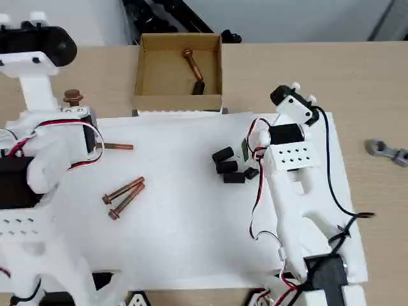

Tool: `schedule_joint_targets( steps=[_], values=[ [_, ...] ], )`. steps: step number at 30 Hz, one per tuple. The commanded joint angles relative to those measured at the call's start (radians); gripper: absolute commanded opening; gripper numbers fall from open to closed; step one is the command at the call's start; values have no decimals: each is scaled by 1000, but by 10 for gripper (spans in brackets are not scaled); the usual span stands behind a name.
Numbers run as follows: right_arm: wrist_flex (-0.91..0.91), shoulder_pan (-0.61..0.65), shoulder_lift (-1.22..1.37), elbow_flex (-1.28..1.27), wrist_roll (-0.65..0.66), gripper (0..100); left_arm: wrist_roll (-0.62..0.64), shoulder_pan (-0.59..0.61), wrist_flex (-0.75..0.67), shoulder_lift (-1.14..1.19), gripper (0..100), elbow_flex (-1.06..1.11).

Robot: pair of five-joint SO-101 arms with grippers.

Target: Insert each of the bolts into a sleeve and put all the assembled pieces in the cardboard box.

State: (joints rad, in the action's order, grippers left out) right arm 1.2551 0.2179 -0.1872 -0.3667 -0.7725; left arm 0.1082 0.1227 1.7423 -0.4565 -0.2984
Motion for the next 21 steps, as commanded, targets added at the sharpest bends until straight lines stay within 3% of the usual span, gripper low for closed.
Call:
schedule_joint_targets(
  steps=[1,21],
  values=[
    [-19,-2,12,37,-34,230,2,-8,3,-31,5,-4],
    [-177,-5,289,55,-41,221,2,-3,8,-31,5,-4]
  ],
)
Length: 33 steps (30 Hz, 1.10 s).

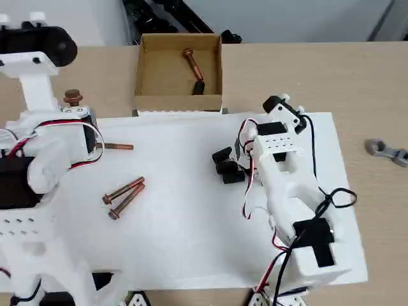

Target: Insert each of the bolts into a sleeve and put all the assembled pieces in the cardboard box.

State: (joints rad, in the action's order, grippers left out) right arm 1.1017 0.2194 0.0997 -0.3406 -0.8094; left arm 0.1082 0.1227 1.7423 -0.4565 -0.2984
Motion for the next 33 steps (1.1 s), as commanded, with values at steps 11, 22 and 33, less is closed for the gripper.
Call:
schedule_joint_targets(
  steps=[11,22,33],
  values=[
    [-68,-10,76,29,-2,220,-2,-5,6,-29,5,-4],
    [-59,-10,87,28,3,26,-2,-5,8,-31,5,-4],
    [87,-12,84,29,0,17,2,-3,8,-32,5,39]
  ],
)
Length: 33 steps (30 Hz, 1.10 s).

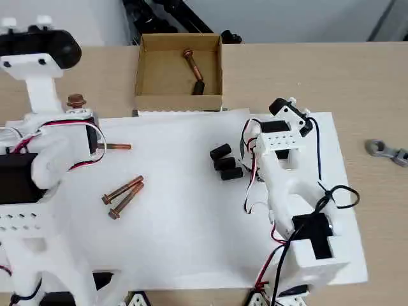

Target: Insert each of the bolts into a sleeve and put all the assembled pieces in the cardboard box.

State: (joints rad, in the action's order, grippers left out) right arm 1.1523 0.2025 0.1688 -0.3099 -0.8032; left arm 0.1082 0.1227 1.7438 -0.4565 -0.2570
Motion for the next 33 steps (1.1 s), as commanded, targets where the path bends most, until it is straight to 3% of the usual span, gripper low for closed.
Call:
schedule_joint_targets(
  steps=[1,5,20,30,33],
  values=[
    [48,5,13,-2,-5,17,2,-3,6,-32,5,-2],
    [81,5,-35,-2,5,17,2,-3,6,-32,5,-2],
    [308,12,-519,-8,293,14,2,-9,3,-32,5,-2],
    [441,41,-559,-80,592,13,2,-9,3,-32,5,-2],
    [435,76,-559,-86,621,13,2,-9,3,-32,5,-2]
  ],
)
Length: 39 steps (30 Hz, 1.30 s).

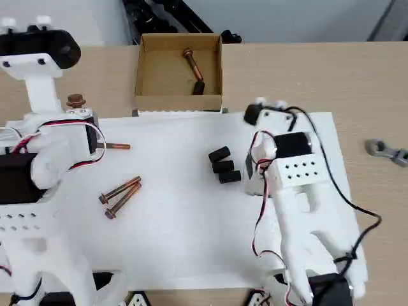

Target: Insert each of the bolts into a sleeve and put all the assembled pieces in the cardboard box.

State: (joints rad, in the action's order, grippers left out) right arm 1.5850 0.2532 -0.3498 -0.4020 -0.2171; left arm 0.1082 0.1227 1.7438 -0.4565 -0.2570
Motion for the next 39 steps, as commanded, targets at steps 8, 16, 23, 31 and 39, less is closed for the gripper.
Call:
schedule_joint_targets(
  steps=[8,16,23,31,39],
  values=[
    [-85,105,-30,-71,37,13,2,-9,5,-32,5,-2],
    [-300,111,-31,-311,37,17,2,-9,6,-32,5,-2],
    [-358,113,-33,-358,37,19,2,-9,6,-32,5,-2],
    [-354,113,-41,-358,37,20,3,-9,6,-40,5,-2],
    [-354,114,-41,-358,38,52,-3,-9,6,-118,5,5]
  ],
)
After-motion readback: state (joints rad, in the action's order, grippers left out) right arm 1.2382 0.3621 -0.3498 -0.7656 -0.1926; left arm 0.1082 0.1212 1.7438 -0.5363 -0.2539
